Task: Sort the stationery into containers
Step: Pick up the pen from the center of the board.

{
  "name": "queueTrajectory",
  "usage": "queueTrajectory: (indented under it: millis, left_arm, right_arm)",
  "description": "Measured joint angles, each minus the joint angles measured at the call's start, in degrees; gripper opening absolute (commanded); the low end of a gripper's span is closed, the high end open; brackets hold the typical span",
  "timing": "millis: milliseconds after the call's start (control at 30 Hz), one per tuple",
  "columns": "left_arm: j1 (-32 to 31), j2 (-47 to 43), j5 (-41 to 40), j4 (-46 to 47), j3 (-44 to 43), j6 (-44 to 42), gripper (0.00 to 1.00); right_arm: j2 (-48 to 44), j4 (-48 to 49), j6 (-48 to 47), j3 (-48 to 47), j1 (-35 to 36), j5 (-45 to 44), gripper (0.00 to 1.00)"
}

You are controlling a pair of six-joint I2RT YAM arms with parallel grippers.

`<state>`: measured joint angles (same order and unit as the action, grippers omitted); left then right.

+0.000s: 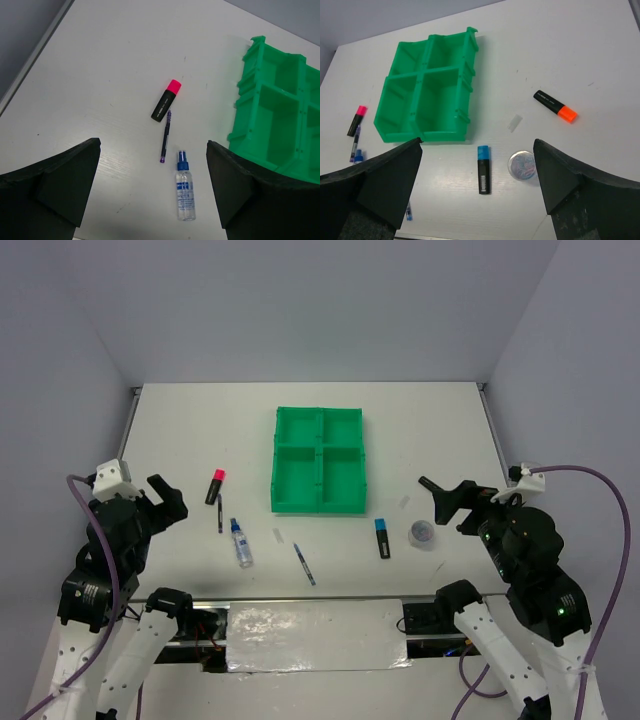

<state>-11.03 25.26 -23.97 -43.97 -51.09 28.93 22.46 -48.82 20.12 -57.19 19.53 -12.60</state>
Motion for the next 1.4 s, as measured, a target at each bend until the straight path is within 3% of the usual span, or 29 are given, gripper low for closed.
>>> queueTrajectory:
  millis: [233, 500, 600, 700, 767, 1033, 1267, 1400]
  left_arm:
    - [0.0, -0.1, 0.5, 0.6, 0.2, 0.0, 0.99]
    - [0.0, -0.3, 0.5, 0.9, 0.4, 0.0, 0.99]
    - [0.0, -0.2, 0.6, 1.0, 0.6, 0.0, 0.99]
    - [0.0, 0.5, 0.5, 1.1, 0.6, 0.0, 0.99]
    - [0.0, 0.9, 0.5, 1.1, 0.6, 0.0, 0.99]
    - [-0.1, 0.7, 0.7, 1.2, 0.9, 0.0, 0.99]
    - [-0.1, 0.0, 0.8, 1.2, 0.9, 0.0, 0.99]
    - [-0.1, -0.8, 0.8, 1.4, 0.9, 0.0, 0.99]
  right_arm:
    - [0.0, -0.6, 0.0, -0.4, 0.0, -0.9, 1.0]
    - [3.3, 1.8, 0.6, 0.0, 0.0, 4.3, 1.0]
    - [14.8, 6.8, 2.1, 3.5, 2.4, 5.3, 1.0]
    - [27.0, 10.9, 3.6, 8.4, 10.2, 1.9, 0.99]
    - [32.6, 12.3, 4.2, 12.7, 13.7, 1.2, 0.94]
    - [41.9, 16.1, 5.8, 17.2, 17.8, -1.5, 0.83]
    - [48.6, 20.4, 7.1, 19.1, 19.3, -2.1, 0.81]
    - [51.2, 21.9, 7.7, 20.1, 19.3, -2.1, 0.69]
